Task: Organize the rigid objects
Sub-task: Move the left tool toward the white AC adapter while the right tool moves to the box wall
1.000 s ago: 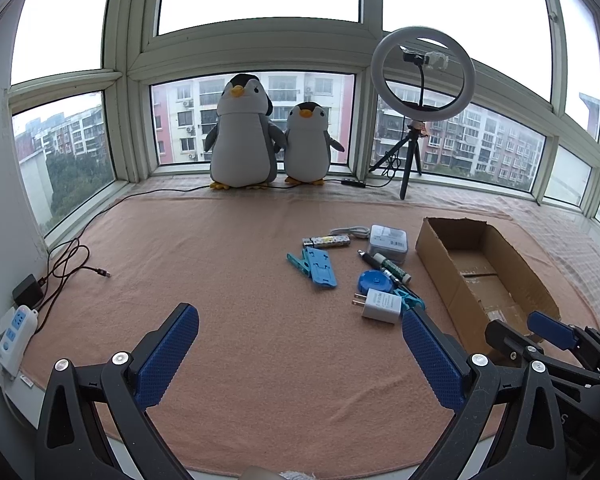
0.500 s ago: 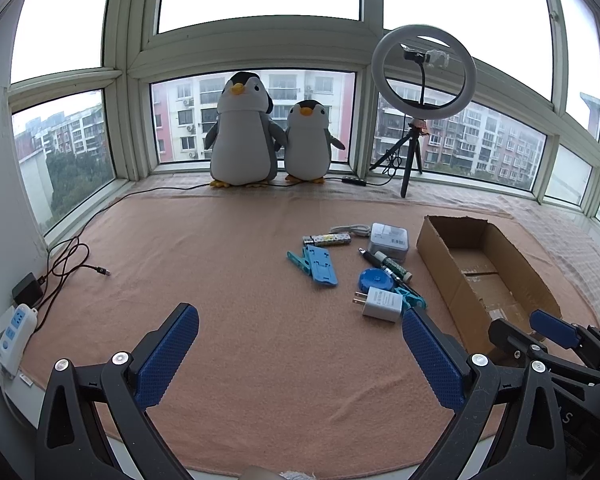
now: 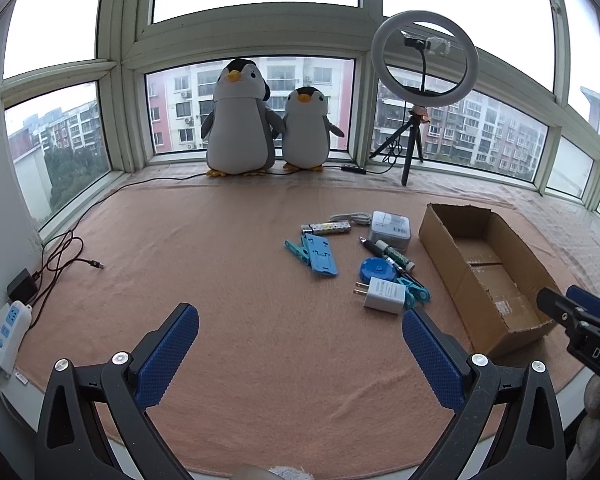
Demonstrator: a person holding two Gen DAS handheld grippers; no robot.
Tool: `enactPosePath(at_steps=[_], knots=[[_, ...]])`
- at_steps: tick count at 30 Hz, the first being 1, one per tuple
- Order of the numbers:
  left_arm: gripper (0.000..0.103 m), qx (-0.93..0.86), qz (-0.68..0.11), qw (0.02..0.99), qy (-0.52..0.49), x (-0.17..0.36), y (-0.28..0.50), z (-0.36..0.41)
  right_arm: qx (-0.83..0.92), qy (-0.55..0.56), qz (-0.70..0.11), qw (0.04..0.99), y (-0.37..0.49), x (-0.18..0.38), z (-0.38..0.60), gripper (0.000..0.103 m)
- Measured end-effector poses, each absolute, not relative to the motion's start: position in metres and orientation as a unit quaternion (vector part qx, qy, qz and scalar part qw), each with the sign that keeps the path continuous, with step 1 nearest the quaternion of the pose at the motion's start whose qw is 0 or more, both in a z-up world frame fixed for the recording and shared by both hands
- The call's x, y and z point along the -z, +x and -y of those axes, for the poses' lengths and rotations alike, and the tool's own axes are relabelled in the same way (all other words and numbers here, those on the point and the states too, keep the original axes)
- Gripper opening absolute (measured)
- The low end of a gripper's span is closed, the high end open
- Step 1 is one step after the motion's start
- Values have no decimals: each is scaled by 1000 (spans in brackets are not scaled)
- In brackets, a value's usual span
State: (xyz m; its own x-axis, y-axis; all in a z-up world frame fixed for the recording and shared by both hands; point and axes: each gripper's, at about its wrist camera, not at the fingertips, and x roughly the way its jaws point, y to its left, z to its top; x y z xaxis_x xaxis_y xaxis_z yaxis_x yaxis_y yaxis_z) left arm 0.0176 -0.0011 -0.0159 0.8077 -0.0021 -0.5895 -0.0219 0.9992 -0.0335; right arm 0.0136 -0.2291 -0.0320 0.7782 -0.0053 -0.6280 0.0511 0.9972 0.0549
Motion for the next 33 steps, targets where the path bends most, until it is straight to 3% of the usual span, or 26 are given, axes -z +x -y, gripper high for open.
enactPosePath(at_steps=[16,33], knots=[[103,28,-355,935,-11,43,53,18,86,66,-382,918,46,41,337,58],[102,89,-452,887,29,97,143,61,100,50,-444,889,84,72,377,58]])
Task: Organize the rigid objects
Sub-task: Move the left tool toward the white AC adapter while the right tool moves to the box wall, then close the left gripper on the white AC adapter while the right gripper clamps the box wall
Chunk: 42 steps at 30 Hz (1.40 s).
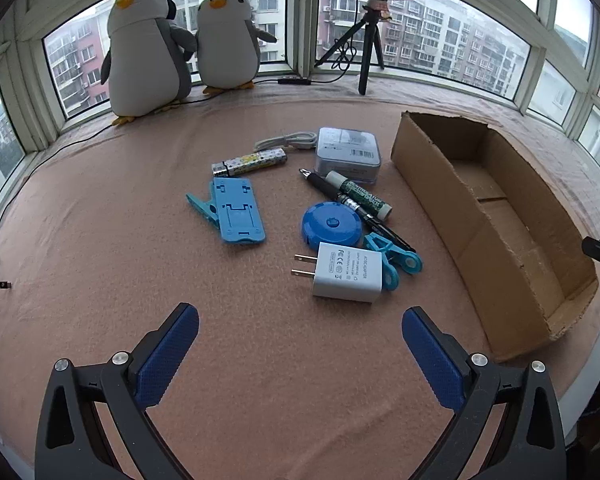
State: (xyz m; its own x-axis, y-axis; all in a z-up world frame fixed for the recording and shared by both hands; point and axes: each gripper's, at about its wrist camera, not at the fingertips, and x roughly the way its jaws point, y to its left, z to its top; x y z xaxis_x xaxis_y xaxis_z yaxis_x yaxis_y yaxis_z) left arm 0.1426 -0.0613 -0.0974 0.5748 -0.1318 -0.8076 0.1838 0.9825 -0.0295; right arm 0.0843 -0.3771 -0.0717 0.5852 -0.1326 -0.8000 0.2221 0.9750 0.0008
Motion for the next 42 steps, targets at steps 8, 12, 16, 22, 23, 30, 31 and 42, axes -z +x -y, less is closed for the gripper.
enactPosePath(at_steps=[8,12,16,22,23,30,31,42], knots=[[97,108,-476,872,42,118,168,78,91,52,-449,887,87,75,380,56],[94,109,-479,869,53,121,178,84,83,54,-455,885,91,77,381,55],[87,106,-484,866,62,126,188,87,74,54,-460,883,96,76,382,55],[77,112,-495,859,63,135,197,92,66,63,-475,875,106,79,389,54],[76,116,-498,857,61,137,199,93,63,69,-478,873,106,80,390,52],[67,124,-495,859,52,137,203,96,48,93,-500,860,107,85,398,48],[67,125,-494,859,52,137,203,97,46,94,-502,859,107,86,397,47],[66,140,-489,860,32,137,201,87,45,71,-540,837,110,105,390,21]])
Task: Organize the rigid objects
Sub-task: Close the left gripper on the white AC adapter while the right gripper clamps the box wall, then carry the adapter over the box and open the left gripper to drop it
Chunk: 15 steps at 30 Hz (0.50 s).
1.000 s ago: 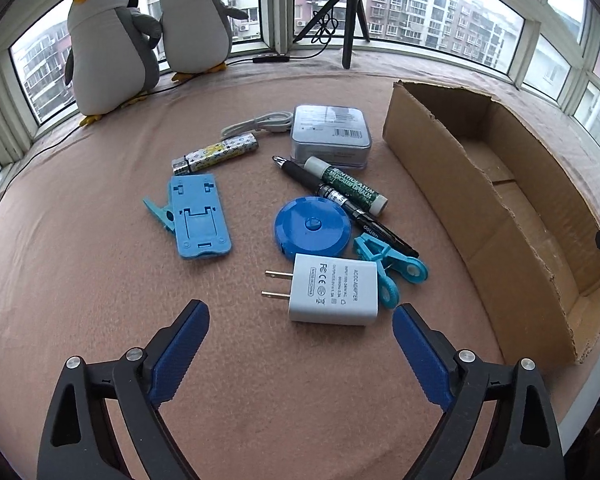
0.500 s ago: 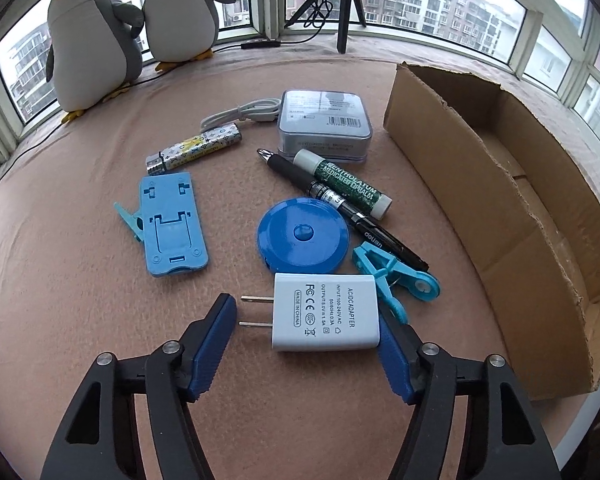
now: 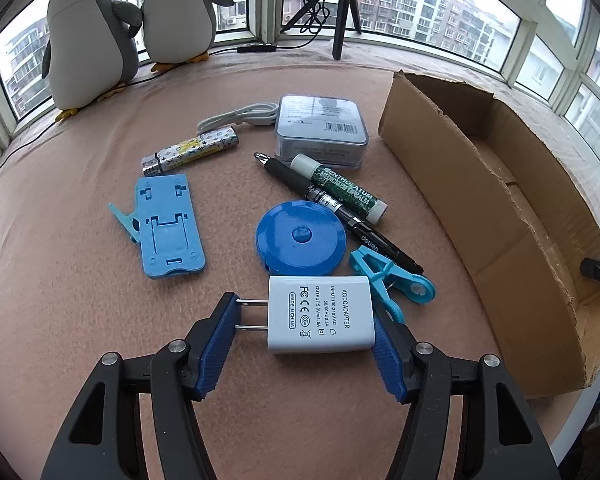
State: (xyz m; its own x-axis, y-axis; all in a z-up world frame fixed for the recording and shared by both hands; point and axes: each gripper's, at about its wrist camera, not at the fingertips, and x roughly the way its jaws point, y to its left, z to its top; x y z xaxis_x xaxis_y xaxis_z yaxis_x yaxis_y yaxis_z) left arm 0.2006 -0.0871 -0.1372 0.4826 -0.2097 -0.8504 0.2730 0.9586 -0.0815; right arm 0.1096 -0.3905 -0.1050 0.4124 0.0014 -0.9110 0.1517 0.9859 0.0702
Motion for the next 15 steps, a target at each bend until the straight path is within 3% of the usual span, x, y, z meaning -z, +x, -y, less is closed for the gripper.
enactPosePath(at_steps=[8,15], knots=[[66,144,-488,861,15,135,193,76,43,57,-534,843,109,110,382,8],[66,146,-467,872,14,117,175,73,48,49,-526,847,108,110,377,7]])
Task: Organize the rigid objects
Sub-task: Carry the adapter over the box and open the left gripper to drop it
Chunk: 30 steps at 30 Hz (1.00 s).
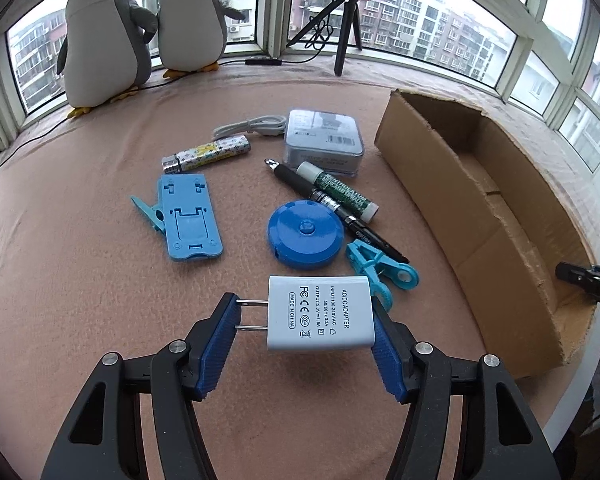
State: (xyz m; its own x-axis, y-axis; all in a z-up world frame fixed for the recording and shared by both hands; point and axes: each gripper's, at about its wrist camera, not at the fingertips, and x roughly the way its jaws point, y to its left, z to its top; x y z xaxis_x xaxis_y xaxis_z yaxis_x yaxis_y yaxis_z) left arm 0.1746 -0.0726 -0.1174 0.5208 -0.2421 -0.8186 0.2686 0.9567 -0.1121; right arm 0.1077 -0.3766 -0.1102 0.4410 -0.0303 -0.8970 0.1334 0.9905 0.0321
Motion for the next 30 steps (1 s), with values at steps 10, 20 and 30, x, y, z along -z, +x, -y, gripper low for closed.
enactPosePath(at_steps=[10,20,30], knots=[[66,210,-403,890,41,47,138,122,50,52,-524,849,108,110,377,7],[66,270,-382,879,94,27,117,204,50,52,-523,849,107,110,376,7],[66,278,-396,867,116,46,116,237,48,56,-522,849,107,110,377,7]])
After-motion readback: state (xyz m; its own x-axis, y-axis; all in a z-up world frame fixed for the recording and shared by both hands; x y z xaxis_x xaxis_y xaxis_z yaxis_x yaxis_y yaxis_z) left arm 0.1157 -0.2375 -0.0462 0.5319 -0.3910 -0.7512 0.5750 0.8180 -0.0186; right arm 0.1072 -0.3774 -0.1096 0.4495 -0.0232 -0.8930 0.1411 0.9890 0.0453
